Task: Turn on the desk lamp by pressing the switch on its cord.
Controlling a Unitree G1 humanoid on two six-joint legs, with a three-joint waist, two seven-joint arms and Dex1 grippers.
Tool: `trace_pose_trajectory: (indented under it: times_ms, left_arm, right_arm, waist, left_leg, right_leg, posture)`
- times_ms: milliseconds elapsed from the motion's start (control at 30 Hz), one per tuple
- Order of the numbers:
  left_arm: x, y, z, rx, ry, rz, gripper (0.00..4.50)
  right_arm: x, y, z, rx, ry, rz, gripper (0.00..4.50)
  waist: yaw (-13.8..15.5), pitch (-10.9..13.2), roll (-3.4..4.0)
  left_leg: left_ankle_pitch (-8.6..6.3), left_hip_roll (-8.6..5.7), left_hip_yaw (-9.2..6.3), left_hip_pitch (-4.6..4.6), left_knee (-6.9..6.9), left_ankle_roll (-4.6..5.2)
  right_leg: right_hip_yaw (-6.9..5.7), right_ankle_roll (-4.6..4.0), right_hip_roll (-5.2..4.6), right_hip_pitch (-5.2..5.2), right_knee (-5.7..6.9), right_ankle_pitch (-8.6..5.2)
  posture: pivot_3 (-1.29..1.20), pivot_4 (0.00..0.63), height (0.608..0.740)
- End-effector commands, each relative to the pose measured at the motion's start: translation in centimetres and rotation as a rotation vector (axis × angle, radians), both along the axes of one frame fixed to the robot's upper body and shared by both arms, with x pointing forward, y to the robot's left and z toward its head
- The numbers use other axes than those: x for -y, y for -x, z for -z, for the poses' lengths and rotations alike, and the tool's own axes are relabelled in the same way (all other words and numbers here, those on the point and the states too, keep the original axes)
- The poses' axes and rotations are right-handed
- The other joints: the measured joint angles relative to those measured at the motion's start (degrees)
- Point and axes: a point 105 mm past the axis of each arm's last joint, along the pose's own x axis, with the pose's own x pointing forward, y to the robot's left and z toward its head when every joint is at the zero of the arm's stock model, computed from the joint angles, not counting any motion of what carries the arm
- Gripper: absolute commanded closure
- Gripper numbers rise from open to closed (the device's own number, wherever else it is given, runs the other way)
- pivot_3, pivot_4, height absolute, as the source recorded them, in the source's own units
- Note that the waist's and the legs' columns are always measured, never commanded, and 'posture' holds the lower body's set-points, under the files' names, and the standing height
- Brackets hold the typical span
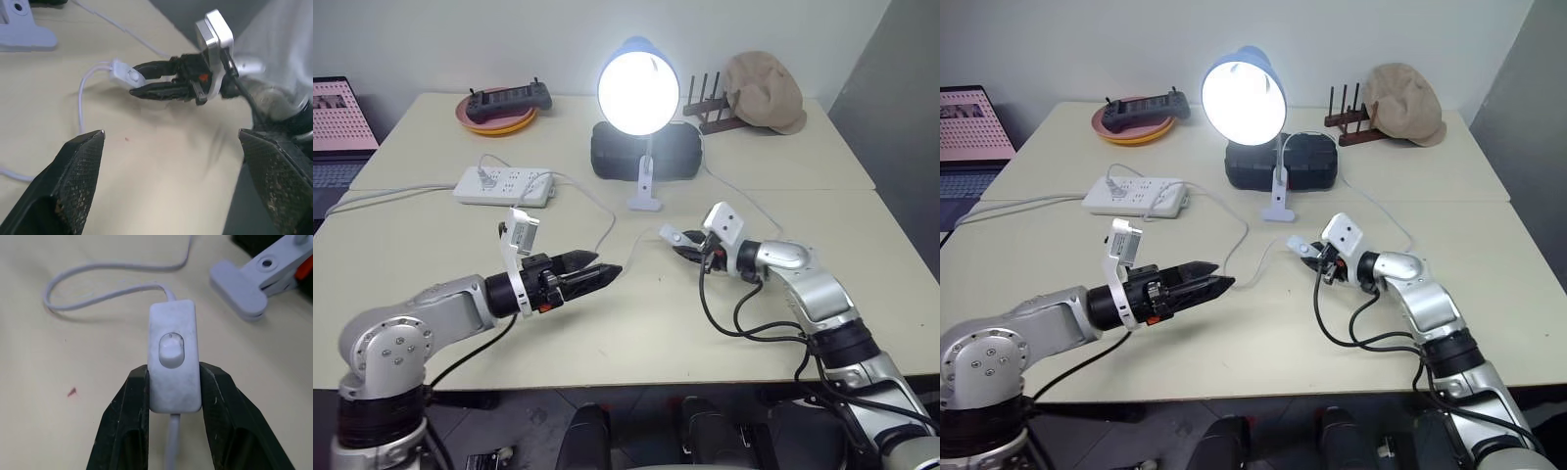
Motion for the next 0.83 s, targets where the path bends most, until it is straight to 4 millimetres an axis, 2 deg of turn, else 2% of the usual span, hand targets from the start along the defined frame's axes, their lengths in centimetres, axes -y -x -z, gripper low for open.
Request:
trace_pose_trajectory:
  times_ms: [33,133,233,267,400,500,600,700,833]
  left_arm:
    - [-0.2,0.0,-0.9,0.167,-0.174,0.068,0.00]
    - [-0.3,-0.7,-1.3,0.217,-0.198,0.062,0.00]
    - [-0.4,-0.9,-1.3,0.223,-0.197,0.058,0.00]
    - [-0.5,-0.9,-1.3,0.221,-0.196,0.064,0.00]
    - [-0.9,-1.0,-1.7,0.216,-0.196,0.072,0.00]
    - [-2.0,-1.4,-2.3,0.208,-0.227,0.064,0.00]
    - [-3.1,-1.8,-3.1,0.219,-0.244,0.064,0.00]
    - [-3.8,-1.9,-3.5,0.226,-0.268,0.080,0.00]
    - [-3.9,-2.0,-3.4,0.210,-0.267,0.104,0.00]
  right_arm:
    - [-0.4,-0.3,-0.2,-0.005,0.008,-0.043,3.05]
    - [-0.6,-0.2,-0.7,-0.014,-0.037,-0.056,2.60]
    - [-0.5,0.2,-1.6,-0.018,-0.084,-0.074,1.85]
    - [-0.3,0.5,-2.1,-0.014,-0.100,-0.083,1.79]
    - [0.7,2.3,-3.8,-0.022,-0.130,-0.124,0.83]
    - [3.0,5.0,-6.0,-0.037,-0.131,-0.156,0.12]
    - [5.2,6.6,-7.1,-0.059,-0.111,-0.123,0.03]
    - [6.6,8.1,-7.3,-0.122,-0.107,-0.111,0.03]
    - [7.1,8.1,-7.5,-0.097,-0.112,-0.053,0.03]
  waist:
    - [0.00,0.01,0.01]
    - [0.02,0.02,0.02]
    - [0.01,0.02,0.03]
    - [0.01,0.02,0.03]
    - [0.14,0.04,0.06]
    - [0.50,0.07,0.08]
    - [0.87,0.09,0.11]
    - [0.79,0.09,0.10]
    - [0.55,0.09,0.10]
  left_leg:
    - [0.00,0.00,0.03,0.00,-0.04,0.00]
    - [-0.03,0.00,0.07,-0.06,-0.17,-0.03]
    - [-0.06,0.02,0.06,-0.09,-0.26,-0.08]
    - [-0.07,0.02,0.06,-0.09,-0.27,-0.08]
    - [-0.07,0.02,0.06,-0.13,-0.27,-0.07]
    - [-0.07,0.02,0.05,-0.14,-0.25,-0.07]
    - [-0.07,0.02,0.05,-0.13,-0.25,-0.07]
    - [-0.07,0.02,0.06,-0.07,-0.21,-0.06]
    - [-0.07,0.04,0.08,-0.05,-0.20,-0.06]
  right_leg:
    - [0.01,0.01,-0.01,0.00,-0.04,0.01]
    - [0.00,0.03,-0.05,-0.03,-0.12,0.10]
    - [-0.04,-0.01,-0.05,-0.08,-0.11,0.07]
    - [-0.03,0.00,-0.05,-0.10,-0.09,0.07]
    - [-0.05,0.01,-0.06,-0.13,-0.08,0.06]
    - [-0.05,0.20,-0.05,-0.12,-0.07,-0.05]
    - [-0.05,0.24,-0.06,-0.12,-0.06,-0.10]
    - [-0.04,0.21,-0.05,-0.10,-0.07,-0.12]
    - [-0.03,0.20,-0.04,-0.10,-0.05,-0.12]
  posture:
    - [0.00,0.150,0.740]
    - [0.00,0.150,0.740]
    - [0.00,0.150,0.740]
    - [0.00,0.150,0.740]
    - [0.00,0.150,0.740]
    - [0.00,0.150,0.740]
    - [0.00,0.150,0.740]
    - [0.00,0.150,0.740]
    - [0.00,0.150,0.740]
